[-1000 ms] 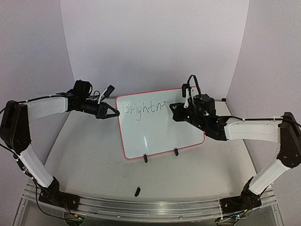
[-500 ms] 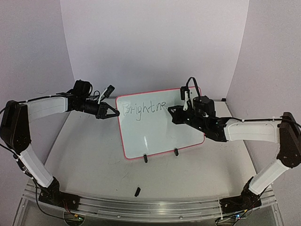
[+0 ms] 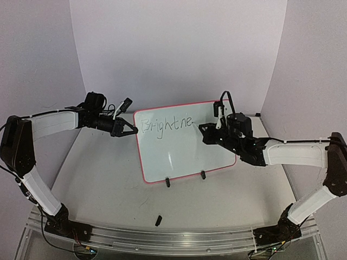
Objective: Write a sentence on the whiteboard
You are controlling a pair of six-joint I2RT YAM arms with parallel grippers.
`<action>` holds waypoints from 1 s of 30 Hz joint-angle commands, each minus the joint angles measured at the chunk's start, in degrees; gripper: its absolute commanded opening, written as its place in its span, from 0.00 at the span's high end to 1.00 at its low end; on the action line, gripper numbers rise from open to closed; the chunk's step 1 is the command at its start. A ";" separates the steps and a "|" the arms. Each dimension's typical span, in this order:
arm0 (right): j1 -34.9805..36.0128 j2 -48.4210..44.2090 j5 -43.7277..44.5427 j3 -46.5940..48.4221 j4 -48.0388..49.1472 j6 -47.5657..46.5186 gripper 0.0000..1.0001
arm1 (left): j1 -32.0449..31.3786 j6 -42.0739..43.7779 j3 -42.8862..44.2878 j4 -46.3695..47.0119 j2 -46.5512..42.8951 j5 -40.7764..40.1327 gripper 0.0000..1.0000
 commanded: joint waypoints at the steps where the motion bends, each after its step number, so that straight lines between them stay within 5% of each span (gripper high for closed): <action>1: -0.20 -4.26 1.99 -0.79 2.42 -0.36 1.00 | -1.15 5.70 1.71 -1.29 0.55 -3.38 1.00; 21: -0.37 0.66 6.45 3.69 2.78 -3.26 1.00 | -1.12 5.70 1.80 -1.23 0.87 -3.37 1.00; 30: -0.36 1.10 1.99 3.18 2.39 -4.05 1.00 | -1.10 5.78 1.80 -1.30 0.95 -3.44 1.00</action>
